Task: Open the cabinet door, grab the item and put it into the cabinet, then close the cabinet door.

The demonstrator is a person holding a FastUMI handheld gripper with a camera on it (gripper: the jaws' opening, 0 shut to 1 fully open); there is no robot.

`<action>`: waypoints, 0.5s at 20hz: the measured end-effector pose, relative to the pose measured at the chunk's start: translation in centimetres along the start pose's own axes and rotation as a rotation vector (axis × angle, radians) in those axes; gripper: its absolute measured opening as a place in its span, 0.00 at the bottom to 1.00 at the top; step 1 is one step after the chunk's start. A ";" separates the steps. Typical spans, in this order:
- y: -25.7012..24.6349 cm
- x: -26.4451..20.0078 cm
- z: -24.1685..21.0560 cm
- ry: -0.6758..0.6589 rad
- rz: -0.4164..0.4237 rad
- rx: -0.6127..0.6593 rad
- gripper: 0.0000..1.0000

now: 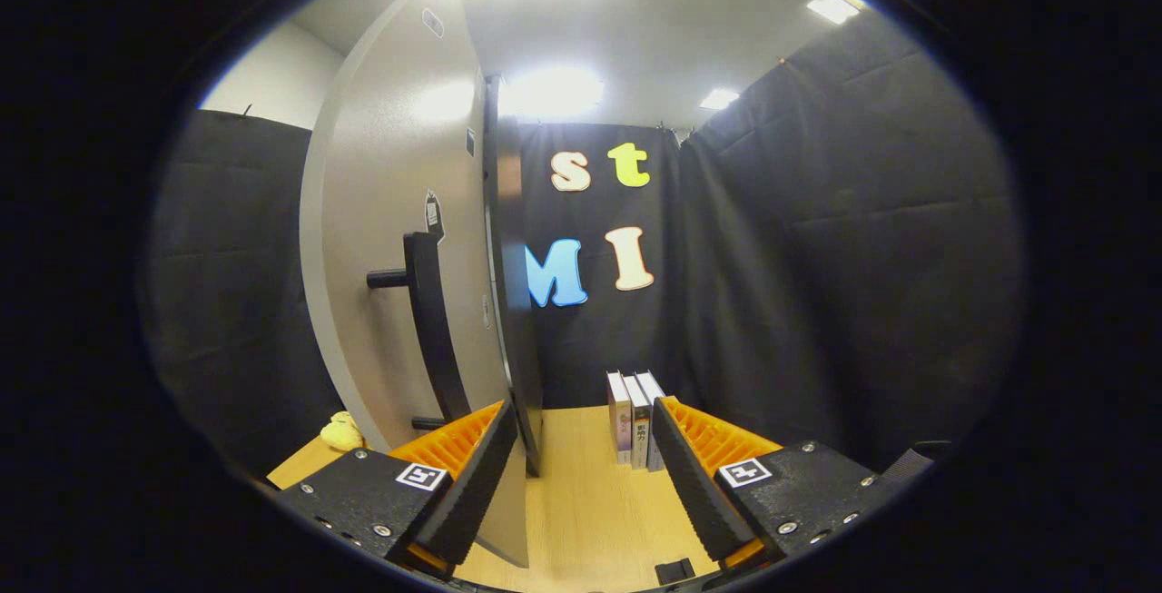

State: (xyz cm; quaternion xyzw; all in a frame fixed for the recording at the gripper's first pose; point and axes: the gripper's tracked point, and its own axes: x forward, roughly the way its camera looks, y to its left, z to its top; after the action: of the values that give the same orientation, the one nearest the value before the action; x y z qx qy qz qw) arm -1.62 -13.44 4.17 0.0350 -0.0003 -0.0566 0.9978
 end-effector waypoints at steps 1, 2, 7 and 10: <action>0.3 0.3 0.0 -0.002 0.022 -0.011 0.93; 0.3 0.7 0.0 -0.008 0.033 -0.017 0.93; 1.4 1.3 0.0 -0.029 0.053 -0.027 0.91; 3.9 1.7 -0.3 -0.032 0.075 -0.030 0.91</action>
State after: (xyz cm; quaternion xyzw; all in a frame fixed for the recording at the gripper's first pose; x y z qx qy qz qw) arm 0.54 -9.80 4.17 0.0189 -0.0168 -0.0198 0.9995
